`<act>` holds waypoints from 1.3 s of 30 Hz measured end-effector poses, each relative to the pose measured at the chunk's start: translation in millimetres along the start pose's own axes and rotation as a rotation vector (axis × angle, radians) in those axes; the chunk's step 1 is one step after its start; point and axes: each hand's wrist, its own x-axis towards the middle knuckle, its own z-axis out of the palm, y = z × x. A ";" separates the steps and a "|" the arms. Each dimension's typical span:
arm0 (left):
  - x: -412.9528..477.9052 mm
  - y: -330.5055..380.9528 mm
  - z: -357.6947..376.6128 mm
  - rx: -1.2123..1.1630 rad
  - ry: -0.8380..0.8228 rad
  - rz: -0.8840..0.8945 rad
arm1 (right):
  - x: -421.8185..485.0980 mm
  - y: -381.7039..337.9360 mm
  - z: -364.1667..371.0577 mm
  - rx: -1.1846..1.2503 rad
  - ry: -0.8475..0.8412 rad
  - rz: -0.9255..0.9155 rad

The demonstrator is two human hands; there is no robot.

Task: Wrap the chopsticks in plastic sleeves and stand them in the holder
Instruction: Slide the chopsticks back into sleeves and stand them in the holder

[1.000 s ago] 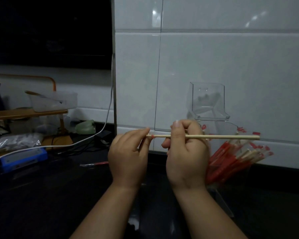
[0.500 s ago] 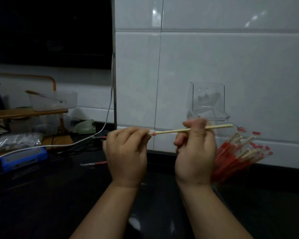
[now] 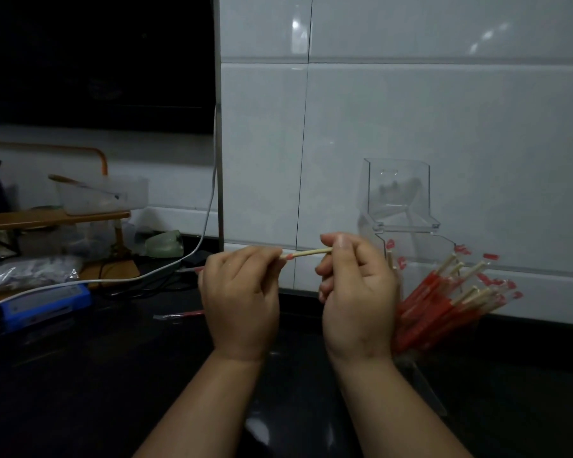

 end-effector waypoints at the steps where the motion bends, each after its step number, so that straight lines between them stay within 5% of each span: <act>1: -0.2 -0.6 -0.5 0.000 0.000 -0.008 | -0.8 -0.7 0.0 0.031 0.006 0.007; 24: 1.3 6.6 1.1 -0.060 0.050 0.080 | 9.4 6.2 -4.5 -0.115 0.024 0.082; 35: 3.7 7.9 -2.1 -0.139 0.166 -0.094 | 12.8 16.6 -5.2 -0.318 -0.006 0.221; 39: 6.4 9.3 -4.8 -0.248 0.236 -0.315 | 14.4 24.0 -6.1 -0.402 -0.030 0.321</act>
